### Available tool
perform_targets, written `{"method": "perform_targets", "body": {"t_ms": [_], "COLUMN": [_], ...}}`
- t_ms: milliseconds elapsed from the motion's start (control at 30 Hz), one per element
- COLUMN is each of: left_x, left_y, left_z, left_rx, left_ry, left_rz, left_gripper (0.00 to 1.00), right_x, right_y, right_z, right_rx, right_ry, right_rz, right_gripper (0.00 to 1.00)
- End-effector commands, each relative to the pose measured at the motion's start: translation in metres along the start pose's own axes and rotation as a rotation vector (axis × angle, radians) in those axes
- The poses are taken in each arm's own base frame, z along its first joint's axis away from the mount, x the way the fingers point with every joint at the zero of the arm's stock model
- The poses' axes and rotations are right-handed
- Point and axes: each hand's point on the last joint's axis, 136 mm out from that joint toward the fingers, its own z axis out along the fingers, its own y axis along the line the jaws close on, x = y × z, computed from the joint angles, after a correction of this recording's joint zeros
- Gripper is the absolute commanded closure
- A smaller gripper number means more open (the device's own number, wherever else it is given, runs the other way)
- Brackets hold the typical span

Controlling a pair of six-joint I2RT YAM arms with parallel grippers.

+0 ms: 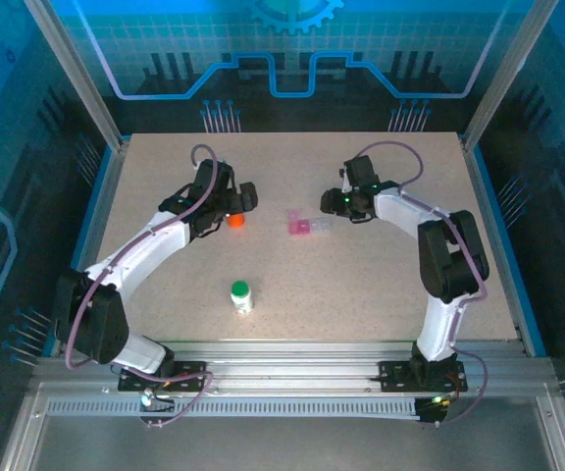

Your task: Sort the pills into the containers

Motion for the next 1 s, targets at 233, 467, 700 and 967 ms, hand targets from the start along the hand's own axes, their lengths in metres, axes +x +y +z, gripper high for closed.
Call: {"method": "perform_targets", "body": {"t_ms": [233,467,700,967], "left_x": [0.008,0.018,0.028,0.018], "left_y": [0.029,0.031,0.037,0.04], "left_z": [0.062,0.094,0.104,0.086], "left_rx": [-0.12,-0.161,-0.186,-0.198], "left_ry": [0.129,0.19,0.215,0.114], "left_rz": [-0.046,-0.003,0.033,0.08], "left_gripper": [0.01,0.07,0.26,0.51], "right_x": [0.006,0.015,0.018,0.023], "right_y": [0.059,0.072,0.081,0.078], "right_z": [-0.075,-0.102,-0.119,-0.133], "right_rx": [-0.063,-0.087,-0.106,-0.09], "right_ry": [-0.088,-0.101,-0.111,-0.123], "right_rz": [-0.245,-0.294,-0.319,-0.342], "right_gripper": [0.34,0.33,0.33,0.33]}}
